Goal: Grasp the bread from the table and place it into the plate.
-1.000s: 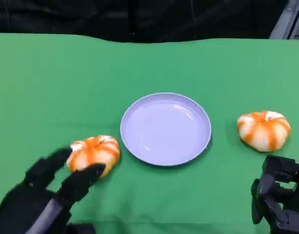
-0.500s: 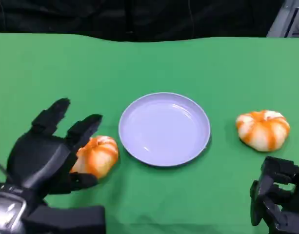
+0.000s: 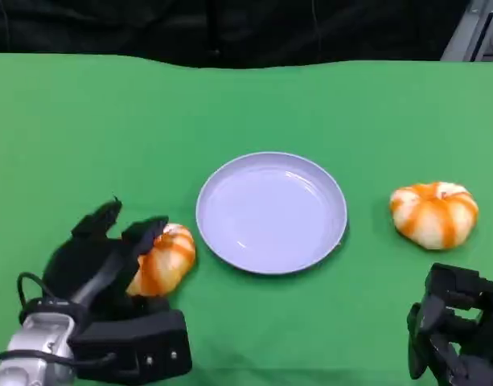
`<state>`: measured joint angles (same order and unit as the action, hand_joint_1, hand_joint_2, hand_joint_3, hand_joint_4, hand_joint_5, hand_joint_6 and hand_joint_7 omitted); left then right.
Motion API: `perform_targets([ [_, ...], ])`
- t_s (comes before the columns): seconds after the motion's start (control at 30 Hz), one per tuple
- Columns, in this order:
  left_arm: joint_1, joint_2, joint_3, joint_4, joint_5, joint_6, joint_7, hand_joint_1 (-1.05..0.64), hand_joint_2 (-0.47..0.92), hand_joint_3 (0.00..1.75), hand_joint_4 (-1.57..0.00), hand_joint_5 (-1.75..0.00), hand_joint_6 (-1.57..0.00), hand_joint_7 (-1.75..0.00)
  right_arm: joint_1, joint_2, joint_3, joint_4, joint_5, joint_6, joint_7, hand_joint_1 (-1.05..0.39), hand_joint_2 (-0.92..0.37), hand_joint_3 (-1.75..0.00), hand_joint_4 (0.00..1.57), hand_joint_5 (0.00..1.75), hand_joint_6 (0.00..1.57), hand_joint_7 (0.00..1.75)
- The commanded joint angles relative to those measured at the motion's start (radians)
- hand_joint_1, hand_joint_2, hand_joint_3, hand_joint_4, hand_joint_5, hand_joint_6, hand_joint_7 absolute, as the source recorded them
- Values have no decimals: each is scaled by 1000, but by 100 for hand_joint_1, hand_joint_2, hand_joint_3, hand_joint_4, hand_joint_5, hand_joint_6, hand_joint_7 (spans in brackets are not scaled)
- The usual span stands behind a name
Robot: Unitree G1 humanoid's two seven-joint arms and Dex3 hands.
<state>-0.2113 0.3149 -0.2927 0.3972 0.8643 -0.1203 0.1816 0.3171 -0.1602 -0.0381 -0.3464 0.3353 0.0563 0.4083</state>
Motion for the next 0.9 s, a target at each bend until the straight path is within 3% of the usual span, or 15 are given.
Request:
perform_targets([
  [0.03,-23,6,-23,43,-19,9,25,-86,92,25,-3,-1,-31,-1,-2,-12,-9,-12,13,7,0,-5,-52,-124,94,168,86,149],
  [0.37,-51,4,-63,97,-43,24,34,-83,92,25,-5,-1,-32,-1,3,-11,-9,-22,11,13,-7,-7,-51,-124,94,168,85,150],
  [0.5,-65,4,-68,123,-61,10,52,-79,92,23,-8,-3,-34,-1,1,-7,-9,-6,10,-18,7,-7,-51,-124,94,168,85,150],
  [0.9,-147,0,-84,241,-95,-30,73,-72,92,21,-21,-6,-38,-2,17,-9,-8,-24,15,-10,5,-7,-54,-120,94,167,86,148],
])
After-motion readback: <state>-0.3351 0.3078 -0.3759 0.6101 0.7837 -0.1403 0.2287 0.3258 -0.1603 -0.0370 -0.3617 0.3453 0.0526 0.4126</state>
